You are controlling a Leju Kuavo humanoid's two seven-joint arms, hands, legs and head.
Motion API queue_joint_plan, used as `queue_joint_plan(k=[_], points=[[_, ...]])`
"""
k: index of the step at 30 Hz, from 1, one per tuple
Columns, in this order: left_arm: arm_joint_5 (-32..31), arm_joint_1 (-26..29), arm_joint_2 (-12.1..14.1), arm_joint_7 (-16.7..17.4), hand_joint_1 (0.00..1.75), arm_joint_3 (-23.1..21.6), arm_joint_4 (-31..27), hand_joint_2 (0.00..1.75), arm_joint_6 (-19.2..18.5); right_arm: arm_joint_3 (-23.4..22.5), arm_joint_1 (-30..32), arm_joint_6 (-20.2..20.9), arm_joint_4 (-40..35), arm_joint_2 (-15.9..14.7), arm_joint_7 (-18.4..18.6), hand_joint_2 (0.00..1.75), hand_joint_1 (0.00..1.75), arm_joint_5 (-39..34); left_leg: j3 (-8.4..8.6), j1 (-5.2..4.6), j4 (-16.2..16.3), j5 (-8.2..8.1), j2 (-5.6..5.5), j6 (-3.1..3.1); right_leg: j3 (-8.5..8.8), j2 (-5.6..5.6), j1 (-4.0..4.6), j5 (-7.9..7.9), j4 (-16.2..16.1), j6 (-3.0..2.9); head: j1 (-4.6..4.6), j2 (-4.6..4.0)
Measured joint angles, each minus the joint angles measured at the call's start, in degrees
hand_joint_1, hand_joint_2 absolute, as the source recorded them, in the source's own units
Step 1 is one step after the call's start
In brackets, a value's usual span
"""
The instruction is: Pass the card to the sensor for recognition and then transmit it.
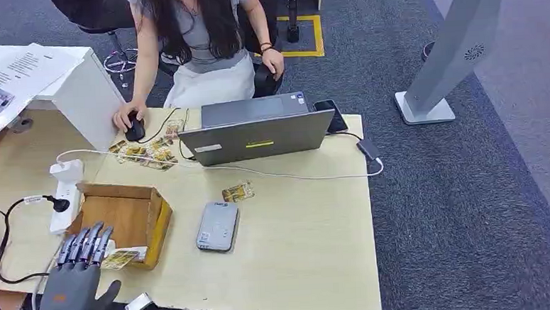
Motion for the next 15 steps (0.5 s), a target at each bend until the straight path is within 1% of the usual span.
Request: queue_joint_plan(k=[6,15], points=[[-0.96,-1.23,-1.10,-0.70,0.00,0.00,1.07,1.75,-0.77,0.24,-0.01,0.09,0.00,0.00,-0.20,1.75,0.00,0.00,0.00,-0.01,0.00,0.00,-0.01,0.00,0.00,-0.01,-0.01,0.00,0.00,0.00,-0.02,0.00],[-1.01,-2.64,-1.73,-0.59,0.00,0.11,2.14,1.75,-1.40,0.66,-0.03,0.13,0.00,0.00,-0.52,1.75,0.00,-0.13,0.00,0.00,0.00,0.00,-0.02,0.00,0.00,-0.01,0.00,0.00,0.00,0.00,0.00,0.00]])
